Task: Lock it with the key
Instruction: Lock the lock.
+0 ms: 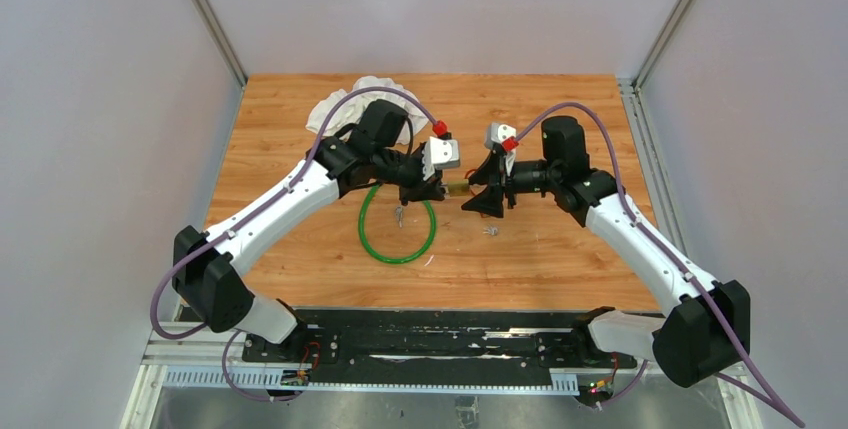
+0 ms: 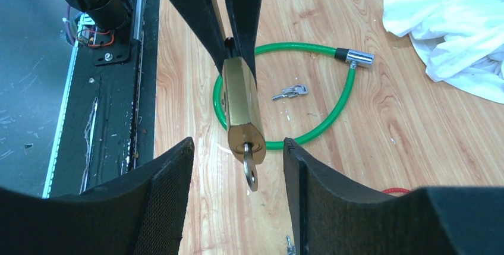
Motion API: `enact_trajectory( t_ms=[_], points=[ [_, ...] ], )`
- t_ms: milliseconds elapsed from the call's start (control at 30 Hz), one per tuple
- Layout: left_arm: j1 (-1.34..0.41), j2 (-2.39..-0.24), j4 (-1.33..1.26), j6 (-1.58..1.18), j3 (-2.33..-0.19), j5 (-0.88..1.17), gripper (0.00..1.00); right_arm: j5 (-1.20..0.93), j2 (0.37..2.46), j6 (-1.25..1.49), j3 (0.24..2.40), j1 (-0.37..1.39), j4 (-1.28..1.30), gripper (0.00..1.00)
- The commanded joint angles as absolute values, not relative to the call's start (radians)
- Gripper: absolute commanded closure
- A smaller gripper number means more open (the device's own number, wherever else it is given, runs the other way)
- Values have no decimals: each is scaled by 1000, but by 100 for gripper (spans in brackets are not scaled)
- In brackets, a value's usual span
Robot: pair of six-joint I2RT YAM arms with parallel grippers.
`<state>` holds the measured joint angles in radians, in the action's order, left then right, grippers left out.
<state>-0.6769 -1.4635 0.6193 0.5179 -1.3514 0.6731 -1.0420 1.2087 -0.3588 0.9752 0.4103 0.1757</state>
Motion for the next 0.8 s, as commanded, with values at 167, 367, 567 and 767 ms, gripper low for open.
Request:
enact_trajectory(
  t_ms=[167,367,567,767],
  points=[
    [-670,-1442,642,593,-1350,672,100,-1025,1206,-492,1018,416,281,49],
    [-670,-1463,677,610,-1358,686,100,-1021,1207,-504,1020,416,291,52],
    [-670,-1465,694,626,-1351,696,100,-1005,1209,-512,1024,416,297,58],
    [-670,-1473,699,622,-1346,698,100,-1011,1209,-513,1026,416,298,64]
  ],
)
